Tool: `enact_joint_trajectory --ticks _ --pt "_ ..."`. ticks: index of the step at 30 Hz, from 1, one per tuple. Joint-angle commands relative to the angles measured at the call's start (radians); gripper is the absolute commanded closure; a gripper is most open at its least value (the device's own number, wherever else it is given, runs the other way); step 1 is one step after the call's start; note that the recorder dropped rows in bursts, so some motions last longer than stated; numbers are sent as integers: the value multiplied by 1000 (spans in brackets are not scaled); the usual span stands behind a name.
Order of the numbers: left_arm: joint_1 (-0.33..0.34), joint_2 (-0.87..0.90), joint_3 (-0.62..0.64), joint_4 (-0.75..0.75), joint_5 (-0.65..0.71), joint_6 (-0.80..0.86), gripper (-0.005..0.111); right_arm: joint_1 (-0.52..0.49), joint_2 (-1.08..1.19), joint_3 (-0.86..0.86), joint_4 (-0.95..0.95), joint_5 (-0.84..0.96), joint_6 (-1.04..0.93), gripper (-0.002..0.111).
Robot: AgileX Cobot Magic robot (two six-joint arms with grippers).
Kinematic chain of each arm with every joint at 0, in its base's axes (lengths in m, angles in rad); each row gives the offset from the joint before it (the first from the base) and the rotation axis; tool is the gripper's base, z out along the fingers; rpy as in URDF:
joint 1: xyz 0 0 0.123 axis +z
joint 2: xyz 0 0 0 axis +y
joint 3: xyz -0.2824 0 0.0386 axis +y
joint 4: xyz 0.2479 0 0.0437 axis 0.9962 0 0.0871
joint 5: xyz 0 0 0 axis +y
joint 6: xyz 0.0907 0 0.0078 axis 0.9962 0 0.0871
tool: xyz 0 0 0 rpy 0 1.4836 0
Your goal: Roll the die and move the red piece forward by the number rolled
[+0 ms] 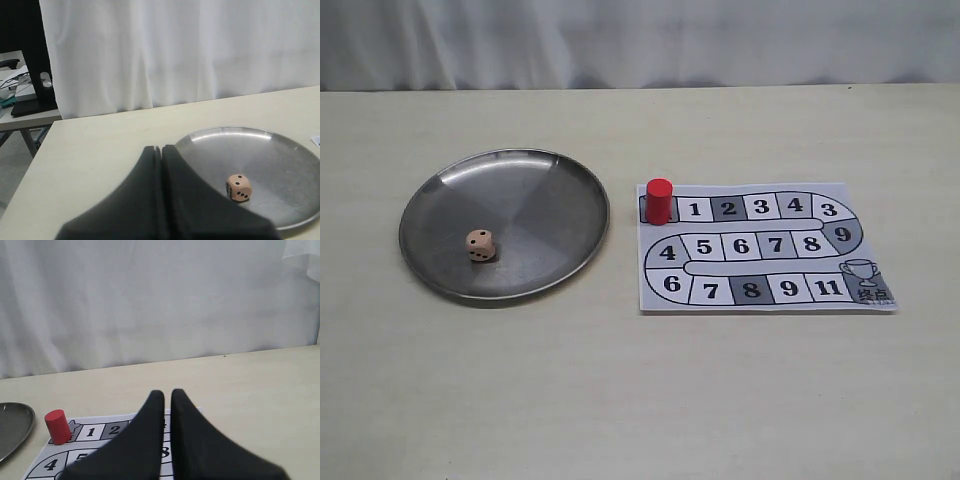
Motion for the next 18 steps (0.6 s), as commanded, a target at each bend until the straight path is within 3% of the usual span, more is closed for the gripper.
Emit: enact_joint_trajectory --ticks 1,10,14,18 --pt "3 -3 2 0 -8 -1 107 -6 -6 3 4 -1 0 104" --pt "3 -3 2 0 -8 -1 107 -6 -6 3 4 -16 0 104" --pt "3 -3 2 0 -8 -1 107 -6 -6 3 71 -222 14 104" --pt "3 -3 2 0 -8 -1 107 2 -6 3 317 -442 167 104"
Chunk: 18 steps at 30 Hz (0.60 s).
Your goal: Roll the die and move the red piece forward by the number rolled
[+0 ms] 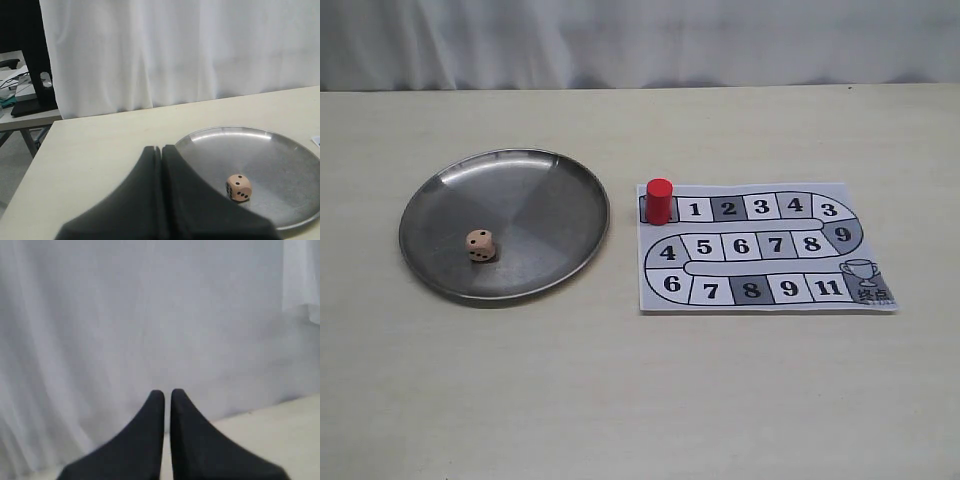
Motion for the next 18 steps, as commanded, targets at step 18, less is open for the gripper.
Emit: enact_joint_trajectory --ticks 18 --pt "3 -3 2 0 -8 -1 107 2 309 -151 -457 -144 356 104"
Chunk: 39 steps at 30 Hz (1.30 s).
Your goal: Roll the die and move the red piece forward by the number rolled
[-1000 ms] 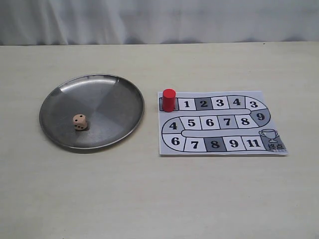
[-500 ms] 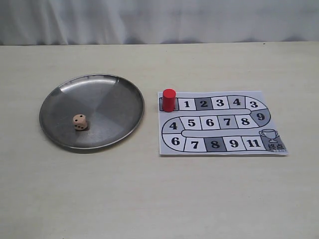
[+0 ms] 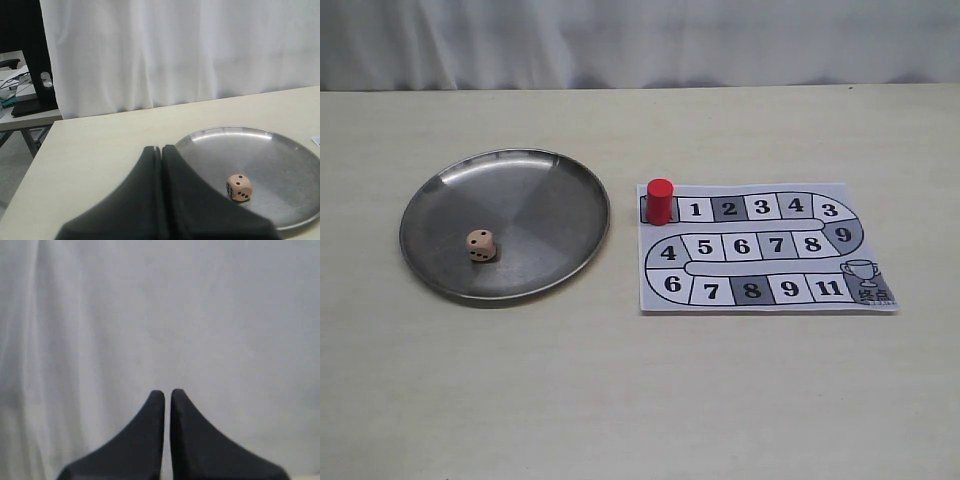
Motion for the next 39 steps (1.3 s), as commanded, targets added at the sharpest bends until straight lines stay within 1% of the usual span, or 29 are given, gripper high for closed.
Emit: enact_joint_trajectory --ticks 1,4,6,9,11,16,20,24,30,33,37,39 --pt "3 -3 2 0 -8 -1 107 2 228 -100 -124 129 100 104" --pt "3 -3 2 0 -8 -1 107 4 424 -142 -243 129 187 104" --pt "3 -3 2 0 -8 -1 107 22 572 -179 -310 129 245 104" --pt "3 -3 2 0 -8 -1 107 67 788 -247 -409 131 318 104" --pt "3 -3 2 0 -8 -1 107 115 936 -306 -468 154 361 104" --pt "3 -3 2 0 -8 -1 107 220 1235 -496 -484 314 345 104" --pt "3 -3 2 0 -8 -1 107 257 1409 -670 -479 461 360 104" --pt "3 -3 2 0 -8 -1 107 320 1526 -808 -401 593 322 104" --pt "3 -3 2 0 -8 -1 107 486 1651 -992 -198 687 71 104" --pt "3 -3 2 0 -8 -1 107 549 1713 -1119 -117 786 -15 104" --pt "3 -3 2 0 -8 -1 107 589 1827 -1347 64 978 -227 104" --pt "3 -3 2 0 -8 -1 107 591 1892 -1465 208 1067 -368 104"
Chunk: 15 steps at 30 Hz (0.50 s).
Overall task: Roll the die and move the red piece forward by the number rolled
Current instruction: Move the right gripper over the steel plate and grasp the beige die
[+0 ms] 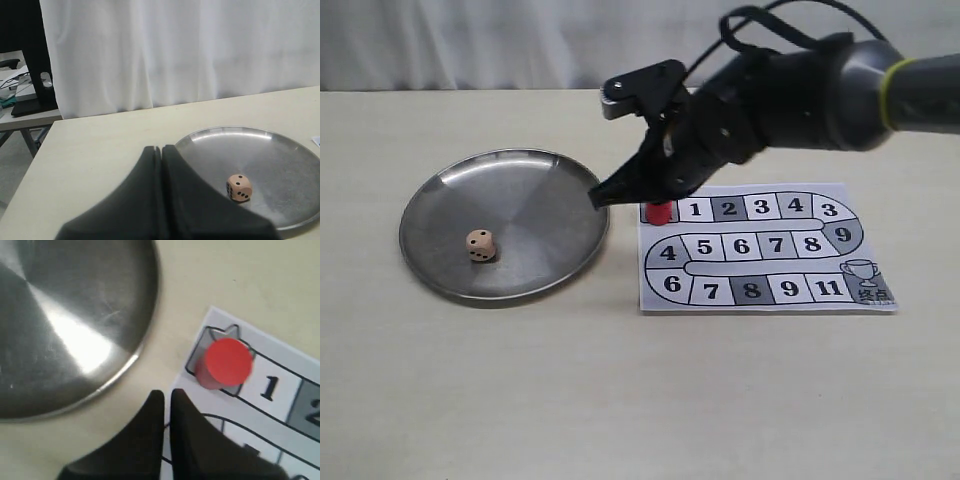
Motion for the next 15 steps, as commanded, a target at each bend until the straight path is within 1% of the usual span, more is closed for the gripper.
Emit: enact_joint_trajectory --ticks 1,4,6,9,11,12,14,15 --pt "3 -3 2 0 -8 -1 107 11 133 -245 296 205 -309 104" --pt "3 -3 2 0 -8 -1 107 13 211 -370 520 282 -488 103" --pt "3 -3 2 0 -8 -1 107 20 269 -448 596 294 -537 97" --pt "3 -3 2 0 -8 -1 107 45 343 -545 582 296 -523 75" --pt "3 -3 2 0 -8 -1 107 71 385 -594 582 296 -523 56" --pt "3 -3 2 0 -8 -1 107 85 401 -611 582 296 -527 49" --pt "3 -3 2 0 -8 -1 107 113 436 -649 582 296 -580 39" --pt "3 -3 2 0 -8 -1 107 124 448 -663 582 296 -612 37"
